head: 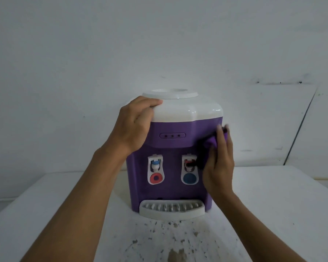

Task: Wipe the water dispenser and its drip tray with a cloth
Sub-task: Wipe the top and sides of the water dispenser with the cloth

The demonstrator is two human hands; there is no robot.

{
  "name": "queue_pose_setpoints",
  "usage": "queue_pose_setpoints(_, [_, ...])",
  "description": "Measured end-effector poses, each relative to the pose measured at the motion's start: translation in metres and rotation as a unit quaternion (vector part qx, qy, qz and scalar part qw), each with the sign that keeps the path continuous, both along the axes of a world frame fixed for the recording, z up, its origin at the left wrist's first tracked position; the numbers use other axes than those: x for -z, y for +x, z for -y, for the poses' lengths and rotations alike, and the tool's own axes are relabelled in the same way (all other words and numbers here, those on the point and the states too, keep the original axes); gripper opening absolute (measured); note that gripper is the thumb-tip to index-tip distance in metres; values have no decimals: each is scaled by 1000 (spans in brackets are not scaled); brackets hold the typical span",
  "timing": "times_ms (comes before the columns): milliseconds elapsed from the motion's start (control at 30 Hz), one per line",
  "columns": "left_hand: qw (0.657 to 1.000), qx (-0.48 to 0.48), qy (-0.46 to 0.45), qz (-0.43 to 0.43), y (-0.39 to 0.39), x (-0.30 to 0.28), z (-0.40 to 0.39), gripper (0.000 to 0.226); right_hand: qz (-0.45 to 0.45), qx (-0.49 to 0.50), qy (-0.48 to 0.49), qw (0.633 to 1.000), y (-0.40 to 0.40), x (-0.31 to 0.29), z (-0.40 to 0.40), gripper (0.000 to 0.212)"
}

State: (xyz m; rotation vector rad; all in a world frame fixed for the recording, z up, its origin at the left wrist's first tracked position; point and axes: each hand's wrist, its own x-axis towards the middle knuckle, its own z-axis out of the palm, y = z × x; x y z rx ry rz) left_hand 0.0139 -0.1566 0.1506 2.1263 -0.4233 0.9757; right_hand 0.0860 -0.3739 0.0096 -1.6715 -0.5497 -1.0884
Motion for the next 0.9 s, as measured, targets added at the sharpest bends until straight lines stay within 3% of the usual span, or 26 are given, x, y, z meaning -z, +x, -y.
queue_pose_setpoints(100, [1000,2,-12,7,3,0,0,54,39,39,-3,998,-5,-57,-21,49])
queue_pose_setpoints(233, [1000,13,-13,16,8,3,-4,48,167,124,-203,957,-14,-98,-56,46])
queue_pose_setpoints(467, [1000,17,-19,0,7,-2,-6,49,281,136,-354,881,-5,-70,-48,42])
queue_pose_setpoints(533, [1000,5,-28,-1,5,-4,-3,54,293,121,-357,879,6,-55,-26,45])
queue_pose_setpoints(733, [999,-14,-38,-5,2,-5,6,59,100,60,-169,979,28,-4,28,53])
queue_pose_setpoints(800, [999,-21,-36,-4,3,-4,7,58,27,27,-140,989,24,11,30,57])
queue_pose_setpoints(900, [999,-37,-23,3,1,-5,9,56,0,23,-151,988,19,36,25,66])
